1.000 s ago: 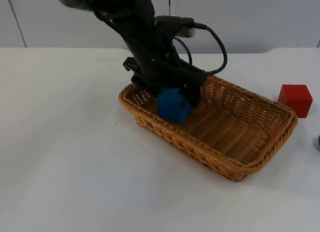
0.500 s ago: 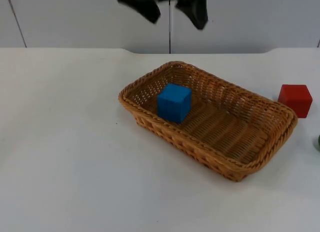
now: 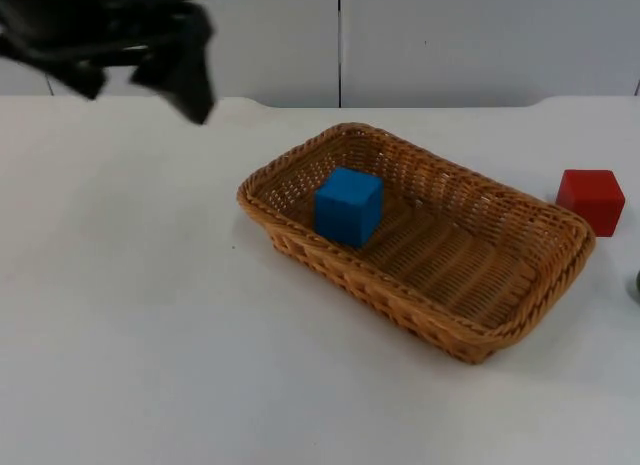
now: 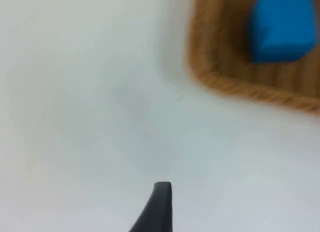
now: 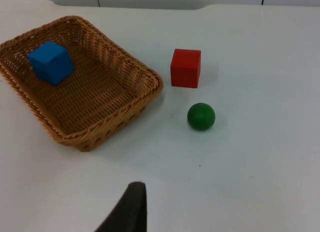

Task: Place all geometric objects except the red cube into the basket.

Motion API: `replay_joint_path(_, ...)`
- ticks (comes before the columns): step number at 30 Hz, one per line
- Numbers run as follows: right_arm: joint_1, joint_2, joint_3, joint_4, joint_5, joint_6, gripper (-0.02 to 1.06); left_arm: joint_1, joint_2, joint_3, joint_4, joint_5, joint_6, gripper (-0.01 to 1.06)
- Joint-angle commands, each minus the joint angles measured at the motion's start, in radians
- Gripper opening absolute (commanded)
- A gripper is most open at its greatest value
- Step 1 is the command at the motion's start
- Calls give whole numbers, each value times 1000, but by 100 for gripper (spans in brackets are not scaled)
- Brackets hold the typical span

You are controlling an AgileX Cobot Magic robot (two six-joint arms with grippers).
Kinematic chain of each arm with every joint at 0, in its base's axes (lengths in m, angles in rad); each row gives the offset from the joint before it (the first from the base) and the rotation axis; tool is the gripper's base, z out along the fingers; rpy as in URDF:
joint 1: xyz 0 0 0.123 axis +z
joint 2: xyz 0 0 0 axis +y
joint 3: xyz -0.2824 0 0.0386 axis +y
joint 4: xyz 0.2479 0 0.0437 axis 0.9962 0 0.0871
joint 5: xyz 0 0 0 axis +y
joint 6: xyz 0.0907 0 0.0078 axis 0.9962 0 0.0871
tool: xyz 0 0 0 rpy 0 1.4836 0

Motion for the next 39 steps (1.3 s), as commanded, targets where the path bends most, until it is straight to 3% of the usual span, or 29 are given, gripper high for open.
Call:
replay_joint_path(1, -6, -3, 4, 0, -7, -16, 105, 38, -49, 50, -17, -21, -3, 85)
replay_joint_path(8, -6, -3, 4, 0, -7, -16, 105, 207, -179, 196, -45, -10, 19, 85)
replay_joint_path(15, -6, -3, 4, 0, -7, -16, 105, 308, -352, 358, -156, -26, 86, 85)
replay_joint_path(19, -6, -3, 4, 0, -7, -16, 105, 319, -445, 419, -179, -28, 90, 86)
replay_joint_path(22, -6, -3, 4, 0, -7, -16, 105, 319, -510, 446, -196, -21, 108, 92)
replay_joint_path(25, -6, -3, 4, 0, -7, -16, 105, 319, -590, 484, -196, -10, 108, 105)
replay_joint_path(39, -6, -3, -1, -8, -9, 13, 105, 319, -768, 560, -182, -8, 108, 105)
